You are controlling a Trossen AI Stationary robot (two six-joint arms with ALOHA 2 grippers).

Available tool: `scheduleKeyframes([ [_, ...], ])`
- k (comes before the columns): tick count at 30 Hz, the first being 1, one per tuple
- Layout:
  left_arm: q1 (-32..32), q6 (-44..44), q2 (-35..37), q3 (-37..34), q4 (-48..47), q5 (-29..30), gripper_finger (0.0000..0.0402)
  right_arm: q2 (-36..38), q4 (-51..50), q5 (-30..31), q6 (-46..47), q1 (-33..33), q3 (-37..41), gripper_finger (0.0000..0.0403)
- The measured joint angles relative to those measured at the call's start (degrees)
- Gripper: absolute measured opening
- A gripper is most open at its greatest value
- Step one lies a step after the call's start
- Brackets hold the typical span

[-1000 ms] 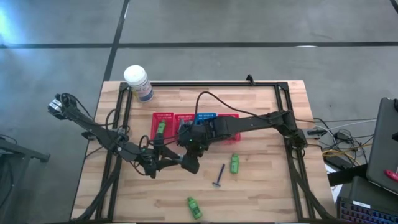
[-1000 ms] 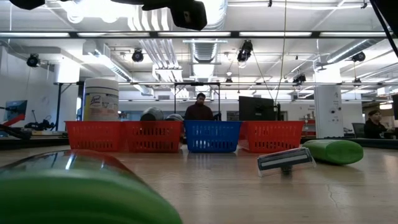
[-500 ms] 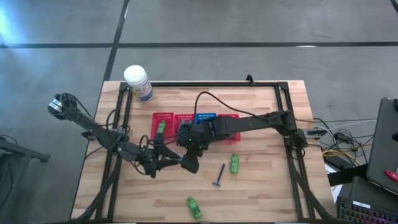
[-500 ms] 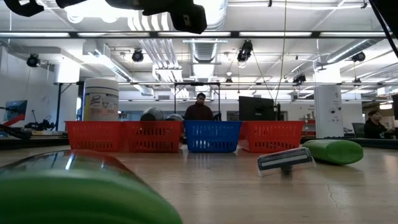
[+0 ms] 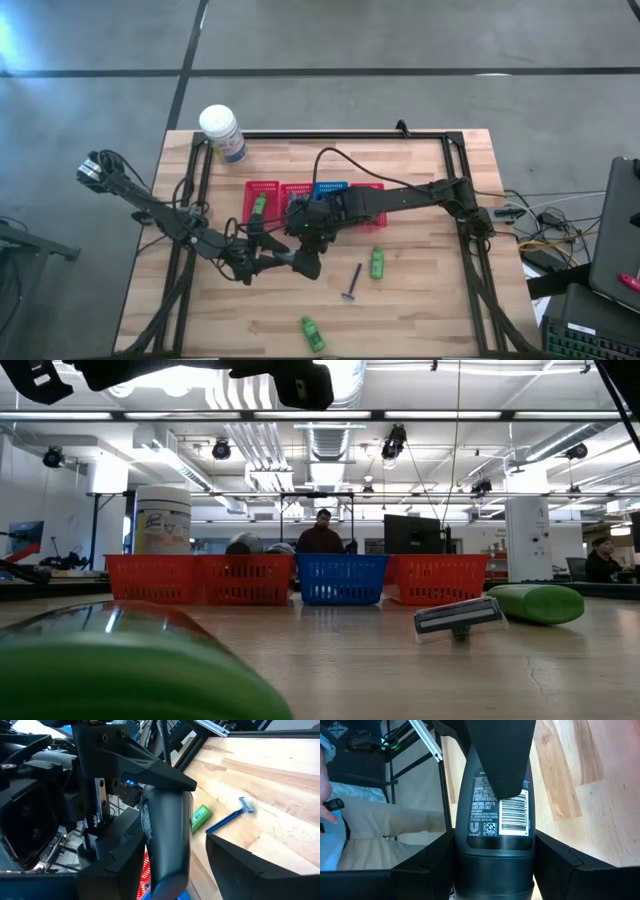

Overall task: Pick & Place Travel size toiletries
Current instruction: Put the gray deodorant into the middle red bin

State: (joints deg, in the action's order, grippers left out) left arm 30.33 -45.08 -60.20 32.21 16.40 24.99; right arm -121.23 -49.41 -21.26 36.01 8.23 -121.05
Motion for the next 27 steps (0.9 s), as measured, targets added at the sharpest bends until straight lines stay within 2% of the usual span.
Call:
scheduleKeyframes([
  [7,-0.02,-0.26,0.00,0.00,0.58,-0.04,0.0193,0.00,0.00,0.00,0.17,0.01,0.09,0.0201],
  [17,-0.24,-0.35,0.00,0.00,1.05,-0.22,0.0124,0.00,-0.14,-0.02,0.25,0.02,0.11,0.0203],
  [27,-0.24,-0.33,0.00,0.00,1.09,-0.24,0.0121,0.07,-0.15,-0.02,0.28,0.02,0.11,0.0205],
])
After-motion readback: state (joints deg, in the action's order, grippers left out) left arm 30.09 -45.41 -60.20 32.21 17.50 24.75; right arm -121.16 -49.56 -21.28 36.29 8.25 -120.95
